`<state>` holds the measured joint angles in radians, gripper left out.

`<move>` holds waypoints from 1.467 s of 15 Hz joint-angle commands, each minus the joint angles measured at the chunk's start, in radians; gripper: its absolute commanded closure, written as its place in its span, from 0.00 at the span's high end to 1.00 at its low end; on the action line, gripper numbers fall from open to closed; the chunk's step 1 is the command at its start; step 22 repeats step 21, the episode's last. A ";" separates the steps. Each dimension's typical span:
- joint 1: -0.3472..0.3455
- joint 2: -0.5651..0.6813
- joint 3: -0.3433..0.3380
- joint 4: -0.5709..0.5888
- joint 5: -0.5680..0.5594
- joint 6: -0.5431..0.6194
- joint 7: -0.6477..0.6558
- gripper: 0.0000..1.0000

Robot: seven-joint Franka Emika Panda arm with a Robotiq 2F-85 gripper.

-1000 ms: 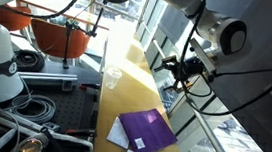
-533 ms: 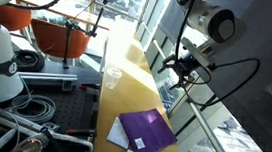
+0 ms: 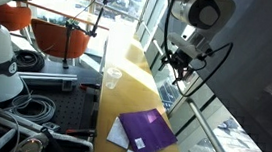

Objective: Close the purple file holder

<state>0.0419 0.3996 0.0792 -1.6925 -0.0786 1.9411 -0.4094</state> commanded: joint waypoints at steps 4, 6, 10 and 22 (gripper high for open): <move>0.005 -0.286 -0.010 -0.421 -0.023 0.350 0.173 1.00; 0.006 -0.363 -0.019 -0.538 -0.041 0.427 0.245 1.00; 0.004 -0.323 -0.014 -0.500 -0.019 0.400 0.224 1.00; 0.003 -0.295 -0.013 -0.472 -0.019 0.400 0.223 1.00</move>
